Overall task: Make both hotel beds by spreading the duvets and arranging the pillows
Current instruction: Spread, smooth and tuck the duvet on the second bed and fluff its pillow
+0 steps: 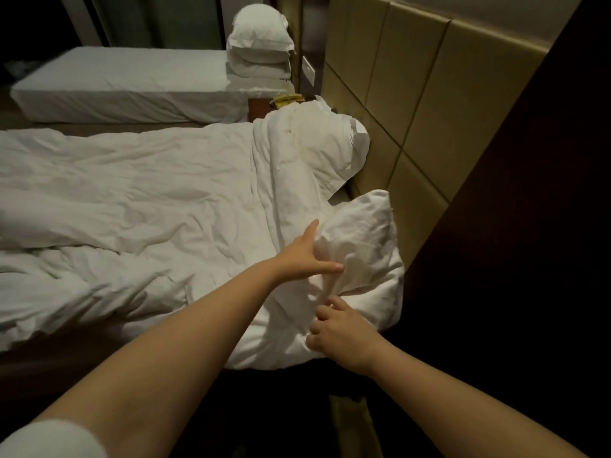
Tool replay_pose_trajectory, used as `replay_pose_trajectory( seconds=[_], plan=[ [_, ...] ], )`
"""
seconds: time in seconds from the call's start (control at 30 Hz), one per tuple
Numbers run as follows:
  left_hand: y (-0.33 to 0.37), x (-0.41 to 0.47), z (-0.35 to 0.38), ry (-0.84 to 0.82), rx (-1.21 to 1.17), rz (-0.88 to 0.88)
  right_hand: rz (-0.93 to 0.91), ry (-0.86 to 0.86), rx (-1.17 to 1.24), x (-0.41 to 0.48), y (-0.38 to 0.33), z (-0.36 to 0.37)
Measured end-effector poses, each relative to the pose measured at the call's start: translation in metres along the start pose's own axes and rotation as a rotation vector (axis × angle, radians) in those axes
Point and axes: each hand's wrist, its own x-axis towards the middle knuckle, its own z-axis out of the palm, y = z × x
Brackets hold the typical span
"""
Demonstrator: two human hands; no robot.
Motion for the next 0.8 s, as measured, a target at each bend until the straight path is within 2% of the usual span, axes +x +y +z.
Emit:
replay_pose_trajectory(
  seconds=[0.07,0.13,0.2,0.27,0.33,0.4,0.5,0.6,0.67,0.7,0.77,0.8],
  plan=[
    [0.001,0.005,0.006,-0.036,0.0,-0.036,-0.014,0.094,0.033,0.004,-0.002,0.004],
    [-0.003,0.009,0.006,0.06,0.038,-0.103,0.113,0.131,0.032,-0.002,0.008,0.008],
    [-0.018,0.009,0.0,0.154,-0.023,-0.194,0.481,0.033,0.063,-0.013,0.027,0.006],
    [-0.036,0.003,-0.011,0.213,-0.211,-0.303,0.942,-0.114,0.143,-0.026,0.046,-0.001],
    [-0.05,-0.011,-0.025,0.248,-0.408,-0.358,1.378,-0.155,0.448,-0.029,0.056,-0.006],
    [-0.057,-0.024,-0.037,0.244,-0.468,-0.356,1.629,-0.114,0.893,-0.024,0.062,0.003],
    [-0.062,-0.042,-0.058,0.224,-0.456,-0.344,1.783,-0.131,1.418,0.0,0.055,0.023],
    [-0.071,-0.062,-0.082,0.05,-0.384,-0.386,1.84,-0.115,1.836,0.029,0.047,0.024],
    [-0.074,-0.074,-0.099,-0.107,-0.254,-0.39,1.852,-0.051,1.961,0.049,0.059,0.021],
    [-0.073,-0.08,-0.107,-0.166,-0.194,-0.387,1.854,0.034,2.042,0.06,0.07,0.021],
    [-0.072,-0.088,-0.117,-0.21,-0.166,-0.383,1.771,0.118,2.22,0.081,0.089,0.018],
    [-0.072,-0.09,-0.121,-0.199,-0.176,-0.38,1.732,0.06,2.208,0.091,0.095,0.012]
  ],
)
